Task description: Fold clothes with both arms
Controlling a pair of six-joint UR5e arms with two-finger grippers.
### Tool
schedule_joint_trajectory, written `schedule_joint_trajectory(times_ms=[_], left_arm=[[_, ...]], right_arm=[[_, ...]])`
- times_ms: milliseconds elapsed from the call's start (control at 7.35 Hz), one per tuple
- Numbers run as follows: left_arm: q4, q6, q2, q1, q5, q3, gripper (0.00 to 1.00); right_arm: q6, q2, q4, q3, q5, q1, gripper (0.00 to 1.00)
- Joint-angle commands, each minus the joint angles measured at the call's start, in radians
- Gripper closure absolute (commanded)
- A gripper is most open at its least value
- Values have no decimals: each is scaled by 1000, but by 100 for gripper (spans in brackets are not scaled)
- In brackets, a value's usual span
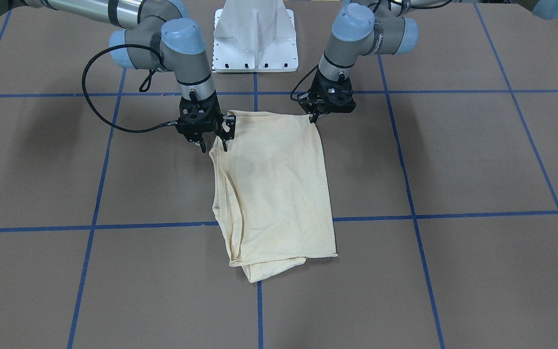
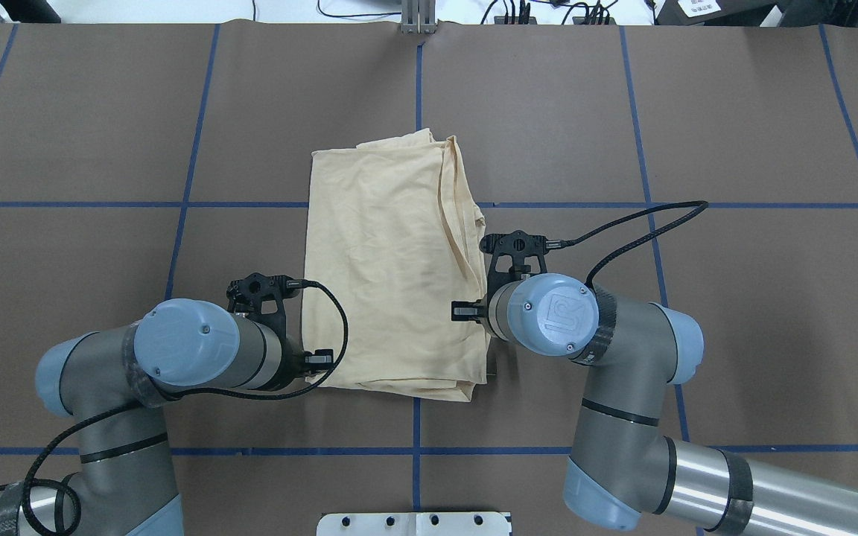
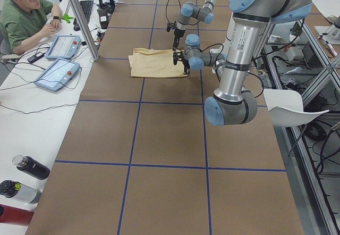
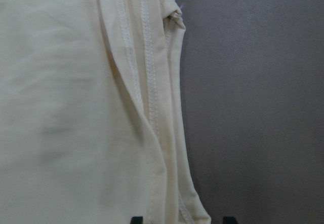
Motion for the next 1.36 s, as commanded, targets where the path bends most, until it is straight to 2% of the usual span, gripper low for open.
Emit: schedule_joint_trajectory(times_ms=[0,136,544,680,1089,1225], left_arm=[[0,0,0,0,0,0,100],[0,2,0,0,0,0,100],[0,2,2,0,0,-2,100],[0,2,2,0,0,-2,100],[0,2,2,0,-2,-5,100],[0,2,2,0,-2,-6,100]], right_arm=[[-1,2,-7,-10,-14,-16,42],[1,2,-9,-10,-17,-19,46],[1,14,-10,-10,-17,-22,85],[1,14,-10,-9,-17,-24,95],[1,13,-10,-7,-35,-44,95],[10,13,-10,-3,-35,-44,100]])
